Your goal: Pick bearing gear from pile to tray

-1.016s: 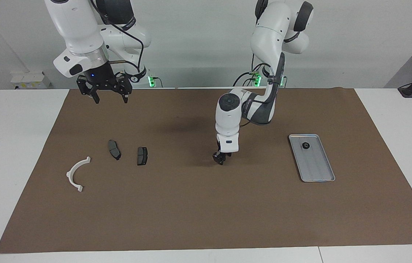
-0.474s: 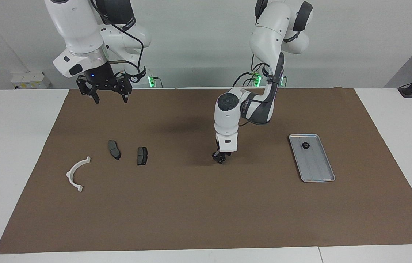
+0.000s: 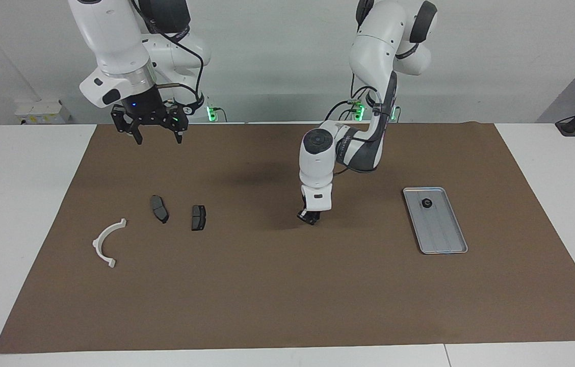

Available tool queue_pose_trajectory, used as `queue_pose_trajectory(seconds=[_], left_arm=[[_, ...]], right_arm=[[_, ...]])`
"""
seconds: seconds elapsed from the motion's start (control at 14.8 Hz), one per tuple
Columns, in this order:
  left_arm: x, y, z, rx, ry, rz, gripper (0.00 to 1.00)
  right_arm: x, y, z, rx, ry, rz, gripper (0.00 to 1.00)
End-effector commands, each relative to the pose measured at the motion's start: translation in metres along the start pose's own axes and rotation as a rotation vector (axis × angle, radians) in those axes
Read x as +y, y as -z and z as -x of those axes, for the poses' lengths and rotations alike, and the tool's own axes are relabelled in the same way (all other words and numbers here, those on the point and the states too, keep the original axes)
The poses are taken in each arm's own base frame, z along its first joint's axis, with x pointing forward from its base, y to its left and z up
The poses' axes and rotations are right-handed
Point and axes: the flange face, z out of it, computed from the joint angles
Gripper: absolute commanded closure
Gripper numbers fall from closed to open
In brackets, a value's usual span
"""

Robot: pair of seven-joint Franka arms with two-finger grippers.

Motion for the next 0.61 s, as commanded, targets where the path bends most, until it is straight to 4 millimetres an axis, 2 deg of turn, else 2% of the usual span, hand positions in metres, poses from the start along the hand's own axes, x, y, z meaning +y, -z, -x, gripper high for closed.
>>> queue_pose_trajectory(seconds=[0.0,0.14,0.2,0.27,0.41,0.54], left_arm=[[-0.012,0.022,-0.049,0.019,-0.070,-0.012,1.00],[-0.042,0.070,-0.107,0.012,-0.194,-0.035,1.00],[-0.067,0.092,-0.141,0.007,-0.248,-0.043,1.00],[-0.094,0.105,-0.177,-0.007,-0.303,-0.059,1.00],[-0.149,0.122,-0.237,-0.054,-0.428,-0.082,1.00],[-0.194,0.119,-0.282,-0.084,-0.534,-0.081,1.00]], right_arm=[[-0.001,0.001,0.001,0.013,-0.013,-0.018,0.00],[-0.001,0.001,0.001,0.012,-0.013,-0.017,0.00],[-0.001,0.001,0.001,0.012,-0.013,-0.017,0.00],[-0.001,0.001,0.001,0.013,-0.013,-0.018,0.00],[-0.001,0.001,0.001,0.013,-0.013,-0.018,0.00],[0.000,0.001,0.001,0.013,-0.015,-0.018,0.00]])
